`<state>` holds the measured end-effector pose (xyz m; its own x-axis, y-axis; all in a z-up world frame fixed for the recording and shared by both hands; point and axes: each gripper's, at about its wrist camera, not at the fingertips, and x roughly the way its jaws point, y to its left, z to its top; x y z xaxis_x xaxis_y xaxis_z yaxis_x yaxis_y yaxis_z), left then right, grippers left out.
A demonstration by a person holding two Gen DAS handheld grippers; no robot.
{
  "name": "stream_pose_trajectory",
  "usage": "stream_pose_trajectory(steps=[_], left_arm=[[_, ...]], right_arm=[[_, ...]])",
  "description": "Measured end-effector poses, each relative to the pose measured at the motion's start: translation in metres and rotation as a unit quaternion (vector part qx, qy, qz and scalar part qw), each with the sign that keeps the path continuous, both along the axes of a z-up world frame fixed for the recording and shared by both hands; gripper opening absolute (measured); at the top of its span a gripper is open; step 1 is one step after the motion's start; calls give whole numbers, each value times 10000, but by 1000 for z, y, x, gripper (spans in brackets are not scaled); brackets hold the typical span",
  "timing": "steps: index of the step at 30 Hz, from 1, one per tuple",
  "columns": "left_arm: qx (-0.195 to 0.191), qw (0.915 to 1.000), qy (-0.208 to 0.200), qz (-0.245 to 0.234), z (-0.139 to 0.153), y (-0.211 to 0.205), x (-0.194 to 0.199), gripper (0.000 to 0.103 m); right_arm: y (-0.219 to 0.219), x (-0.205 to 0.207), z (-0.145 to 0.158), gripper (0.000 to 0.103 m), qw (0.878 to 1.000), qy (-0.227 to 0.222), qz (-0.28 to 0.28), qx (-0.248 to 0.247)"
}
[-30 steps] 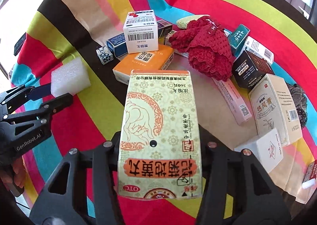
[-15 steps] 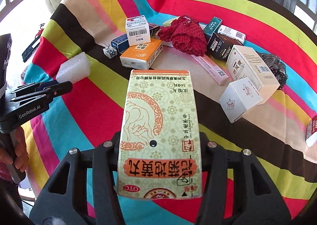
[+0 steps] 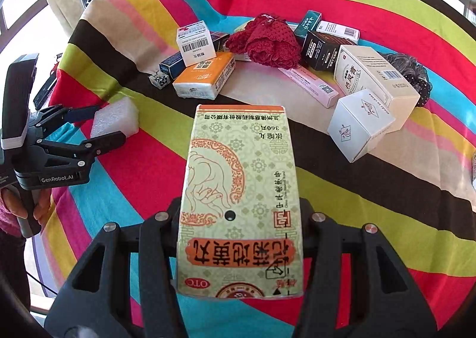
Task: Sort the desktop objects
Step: 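Grasp the cream medicine box with the right tool while the left tool grasps the white foam block, then carry the cream box and foam block with both tools toward the purple-rimmed bin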
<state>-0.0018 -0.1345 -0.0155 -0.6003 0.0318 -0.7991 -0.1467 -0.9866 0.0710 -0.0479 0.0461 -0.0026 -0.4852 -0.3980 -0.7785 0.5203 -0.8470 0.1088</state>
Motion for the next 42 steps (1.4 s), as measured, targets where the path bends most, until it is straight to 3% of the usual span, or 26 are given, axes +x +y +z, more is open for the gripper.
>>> stream_pose_trajectory(steps=[3,21,33,42], left_arm=[[284,9995,134,58,3,3,14,56],[552,9957,383,640,17,-2,82,56],[477,9891,644,1238,26,-39,139,57],[594,9773,811,1867,27,-90,191,57]], right_arm=[[1,6,0,54,9999,61,-93,34],[-9,74,19,53,9993,291,-34,-215],[-57,124,19,53,9972,318,658,-155],[-109,164,22,53,9889,370,1437,-114]])
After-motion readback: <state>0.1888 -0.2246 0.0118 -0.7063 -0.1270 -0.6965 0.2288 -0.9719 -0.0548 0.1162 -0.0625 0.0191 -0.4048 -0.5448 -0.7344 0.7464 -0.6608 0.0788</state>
